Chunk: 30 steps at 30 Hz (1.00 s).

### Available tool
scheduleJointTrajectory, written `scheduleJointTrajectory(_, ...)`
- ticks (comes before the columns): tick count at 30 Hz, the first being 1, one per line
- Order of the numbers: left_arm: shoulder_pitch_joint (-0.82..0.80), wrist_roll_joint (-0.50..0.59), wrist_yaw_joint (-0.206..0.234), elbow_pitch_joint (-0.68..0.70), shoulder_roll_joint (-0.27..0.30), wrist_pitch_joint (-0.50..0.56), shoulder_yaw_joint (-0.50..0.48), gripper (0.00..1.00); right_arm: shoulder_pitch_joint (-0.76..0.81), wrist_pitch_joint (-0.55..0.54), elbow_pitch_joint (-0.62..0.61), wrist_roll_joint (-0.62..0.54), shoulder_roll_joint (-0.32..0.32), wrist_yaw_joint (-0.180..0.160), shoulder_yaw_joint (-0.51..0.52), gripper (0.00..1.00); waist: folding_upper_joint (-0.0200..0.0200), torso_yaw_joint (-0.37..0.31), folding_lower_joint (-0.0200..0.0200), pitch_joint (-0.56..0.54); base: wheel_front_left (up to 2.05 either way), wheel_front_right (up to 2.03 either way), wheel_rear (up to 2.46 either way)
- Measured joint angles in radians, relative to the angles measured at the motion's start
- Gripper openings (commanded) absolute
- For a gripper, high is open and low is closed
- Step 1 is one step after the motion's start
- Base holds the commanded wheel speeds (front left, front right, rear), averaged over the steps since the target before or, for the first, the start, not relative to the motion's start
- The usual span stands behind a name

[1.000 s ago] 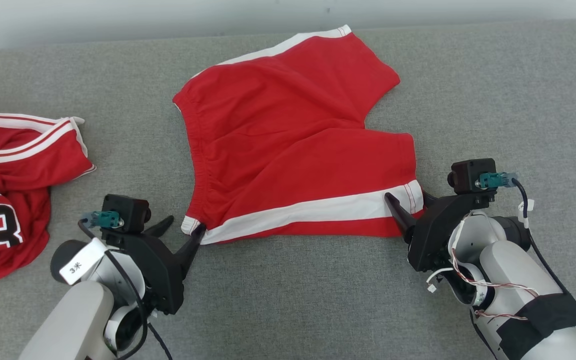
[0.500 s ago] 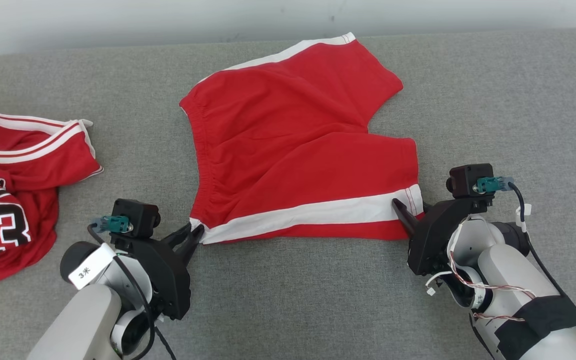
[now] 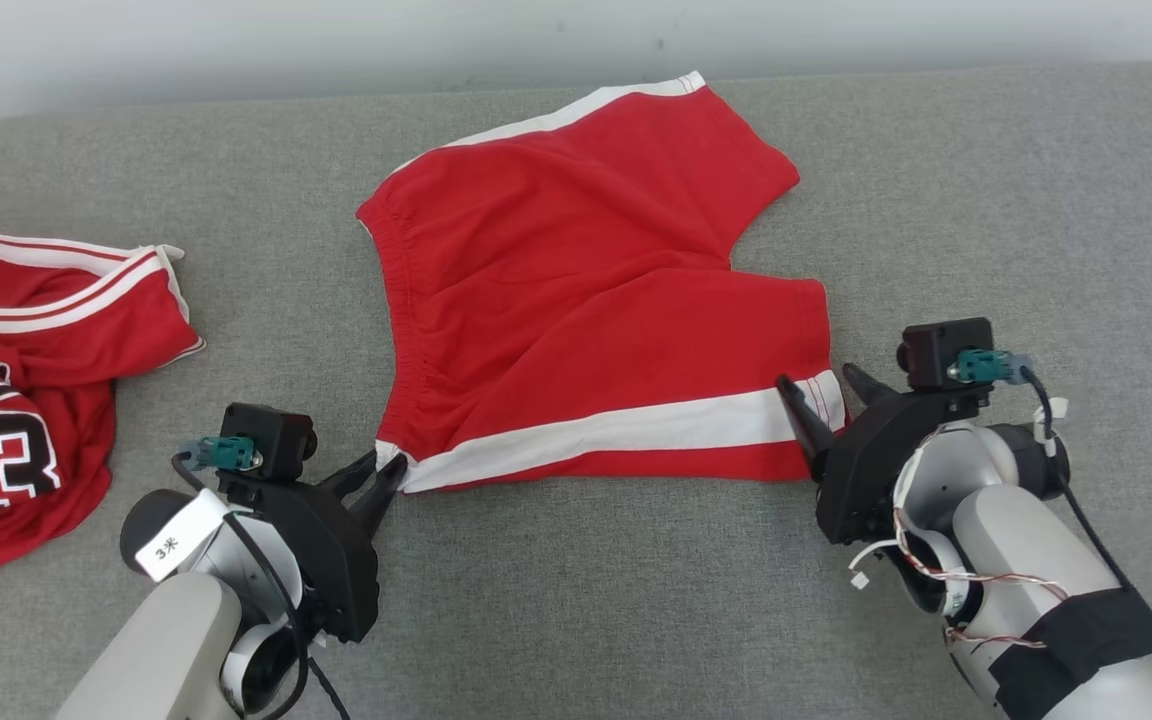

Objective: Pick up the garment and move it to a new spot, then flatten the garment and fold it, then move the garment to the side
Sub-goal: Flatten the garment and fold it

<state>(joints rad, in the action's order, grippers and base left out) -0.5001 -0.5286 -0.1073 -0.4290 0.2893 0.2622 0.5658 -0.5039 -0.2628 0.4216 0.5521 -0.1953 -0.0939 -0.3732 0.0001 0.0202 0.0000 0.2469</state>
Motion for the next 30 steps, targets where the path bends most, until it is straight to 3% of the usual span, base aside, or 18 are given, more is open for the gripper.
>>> scheduleJointTrajectory(7,0.0,0.0,-0.007,-0.007,0.0,-0.001,0.003,0.34,0.016,-0.002,-0.007,0.001,0.012,0.002,-0.013,0.98,0.0,-0.006,0.0001,-0.006,0.0,0.0,0.0)
scheduleJointTrajectory(12,0.0,-0.007,-0.007,-0.009,-0.001,-0.004,0.006,0.35,0.041,-0.011,-0.003,0.003,0.011,0.001,-0.012,0.82,0.0,-0.007,0.0001,-0.006,0.0,0.0,0.0)
scheduleJointTrajectory(14,0.0,-0.007,-0.007,-0.01,-0.001,-0.007,0.006,0.35,0.045,-0.012,-0.003,0.006,0.011,0.0,-0.012,0.68,0.0,-0.007,0.0,-0.006,0.0,0.0,0.0)
scheduleJointTrajectory(17,0.0,-0.007,-0.007,-0.011,-0.001,-0.007,0.008,0.33,0.045,-0.015,-0.004,0.006,0.012,-0.003,-0.012,0.63,0.0,-0.007,0.0,-0.006,0.0,0.0,0.0)
scheduleJointTrajectory(21,0.0,-0.009,-0.007,-0.011,-0.002,-0.008,0.009,0.21,0.045,-0.019,-0.004,0.009,0.012,-0.004,-0.008,0.57,0.0,-0.007,0.0,-0.004,0.0,0.0,0.0)
scheduleJointTrajectory(24,0.0,-0.01,-0.008,-0.011,-0.003,-0.009,0.011,0.09,0.045,-0.02,-0.004,0.01,0.012,-0.004,-0.002,0.45,0.0,-0.006,0.0,-0.003,0.0,0.0,0.0)
scheduleJointTrajectory(27,-0.001,-0.01,-0.009,-0.011,-0.003,-0.009,0.012,0.04,0.045,-0.027,-0.003,0.011,0.012,-0.009,0.004,0.28,0.0,-0.005,0.0,0.0,0.0,0.0,0.0)
scheduleJointTrajectory(29,-0.001,-0.01,-0.009,-0.011,-0.003,-0.009,0.012,0.04,0.045,-0.028,-0.003,0.012,0.012,-0.012,0.007,0.14,0.0,-0.004,0.0,0.001,0.0,0.0,0.0)
scheduleJointTrajectory(30,-0.001,-0.01,-0.009,-0.011,-0.003,-0.009,0.013,0.02,0.045,-0.028,-0.003,0.013,0.012,-0.012,0.007,0.0,0.0,-0.004,0.0,0.002,0.0,0.0,0.0)
